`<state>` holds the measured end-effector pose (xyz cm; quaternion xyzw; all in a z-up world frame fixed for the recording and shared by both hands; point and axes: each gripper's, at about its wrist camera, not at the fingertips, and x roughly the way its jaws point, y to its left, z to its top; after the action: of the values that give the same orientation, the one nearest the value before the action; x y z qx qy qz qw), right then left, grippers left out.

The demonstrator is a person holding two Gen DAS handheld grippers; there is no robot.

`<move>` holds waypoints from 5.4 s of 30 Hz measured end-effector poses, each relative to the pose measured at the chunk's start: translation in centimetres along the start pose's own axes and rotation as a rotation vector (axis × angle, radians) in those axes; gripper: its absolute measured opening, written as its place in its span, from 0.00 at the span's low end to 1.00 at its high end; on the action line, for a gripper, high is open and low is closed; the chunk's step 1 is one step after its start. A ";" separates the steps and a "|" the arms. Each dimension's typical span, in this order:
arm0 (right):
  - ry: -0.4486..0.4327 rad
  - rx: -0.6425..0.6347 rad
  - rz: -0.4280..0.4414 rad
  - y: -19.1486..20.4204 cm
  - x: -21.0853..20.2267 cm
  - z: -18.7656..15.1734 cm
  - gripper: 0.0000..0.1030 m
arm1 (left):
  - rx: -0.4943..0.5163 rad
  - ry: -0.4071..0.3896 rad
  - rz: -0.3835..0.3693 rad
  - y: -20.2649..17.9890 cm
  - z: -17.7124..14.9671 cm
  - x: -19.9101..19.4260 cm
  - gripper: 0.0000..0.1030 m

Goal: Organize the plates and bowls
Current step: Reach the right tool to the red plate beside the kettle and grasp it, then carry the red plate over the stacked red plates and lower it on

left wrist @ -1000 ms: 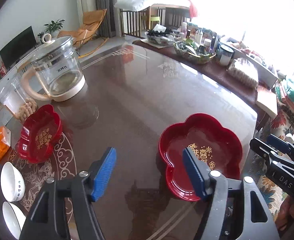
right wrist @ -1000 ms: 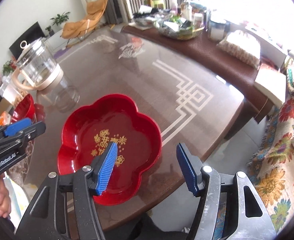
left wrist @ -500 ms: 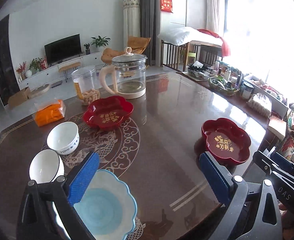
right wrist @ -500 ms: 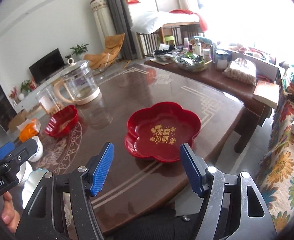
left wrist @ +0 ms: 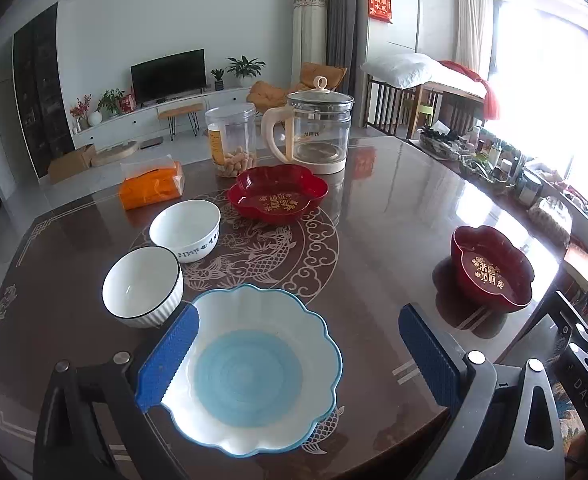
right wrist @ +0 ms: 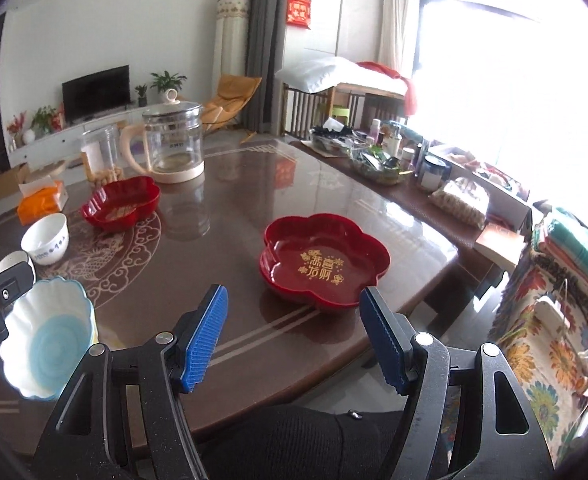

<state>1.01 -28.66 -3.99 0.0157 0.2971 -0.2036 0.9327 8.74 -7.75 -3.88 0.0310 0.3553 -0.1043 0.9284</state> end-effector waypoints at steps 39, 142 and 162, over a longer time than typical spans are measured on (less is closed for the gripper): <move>-0.195 -0.067 0.443 3.8 -3.7 -1.6 0.74 | 0.014 0.238 -0.044 5.9 -3.5 -0.8 0.97; 0.457 0.054 0.519 4.5 18.0 2.8 0.14 | 0.139 0.416 -0.224 -0.9 10.1 20.0 0.20; 0.371 0.211 0.347 -11.2 16.8 5.4 0.14 | 0.293 0.279 -0.318 -20.1 12.3 18.3 0.20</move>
<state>12.08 -45.94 -7.99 0.2003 0.4330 -0.0642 0.8765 25.78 -32.09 -6.58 0.1232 0.4616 -0.2942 0.8278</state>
